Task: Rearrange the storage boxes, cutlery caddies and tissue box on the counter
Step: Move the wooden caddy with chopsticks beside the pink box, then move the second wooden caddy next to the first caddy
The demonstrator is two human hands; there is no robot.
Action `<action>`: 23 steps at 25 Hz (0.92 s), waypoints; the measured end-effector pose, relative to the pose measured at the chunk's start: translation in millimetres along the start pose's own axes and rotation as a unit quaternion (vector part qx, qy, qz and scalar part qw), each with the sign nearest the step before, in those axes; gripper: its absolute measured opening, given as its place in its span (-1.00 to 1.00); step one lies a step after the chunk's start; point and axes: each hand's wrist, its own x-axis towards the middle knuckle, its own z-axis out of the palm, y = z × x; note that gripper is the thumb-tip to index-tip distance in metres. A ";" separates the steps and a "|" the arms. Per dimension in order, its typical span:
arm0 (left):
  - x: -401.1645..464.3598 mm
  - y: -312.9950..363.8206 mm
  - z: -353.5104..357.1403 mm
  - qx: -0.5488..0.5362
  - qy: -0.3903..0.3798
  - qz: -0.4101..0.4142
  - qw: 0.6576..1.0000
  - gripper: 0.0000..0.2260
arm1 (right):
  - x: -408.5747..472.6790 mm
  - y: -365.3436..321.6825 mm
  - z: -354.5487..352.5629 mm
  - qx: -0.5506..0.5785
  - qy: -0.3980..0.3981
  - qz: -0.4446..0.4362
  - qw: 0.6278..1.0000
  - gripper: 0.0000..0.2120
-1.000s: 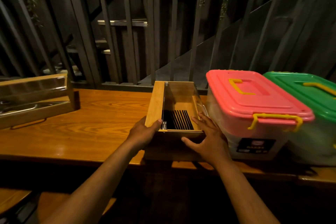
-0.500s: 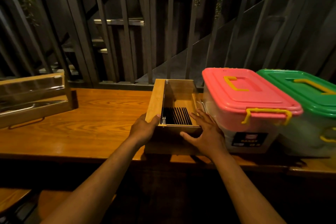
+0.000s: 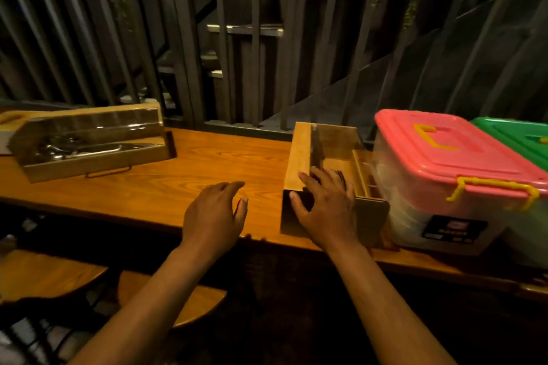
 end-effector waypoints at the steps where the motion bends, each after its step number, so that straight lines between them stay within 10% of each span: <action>1: -4.9 -18.2 -11.9 0.021 0.010 0.003 1.000 -0.60 | 0.6 -21.8 5.6 0.008 -0.002 -0.013 1.000 -0.53; 13: -47.3 -299.4 -155.4 0.192 0.022 -0.091 0.977 -0.47 | 6.2 -321.5 145.0 0.106 -0.029 -0.063 0.992 -0.56; 23: -4.0 -436.0 -190.1 0.184 0.020 -0.165 0.969 -0.44 | 61.2 -425.8 239.3 0.132 -0.058 -0.085 0.986 -0.54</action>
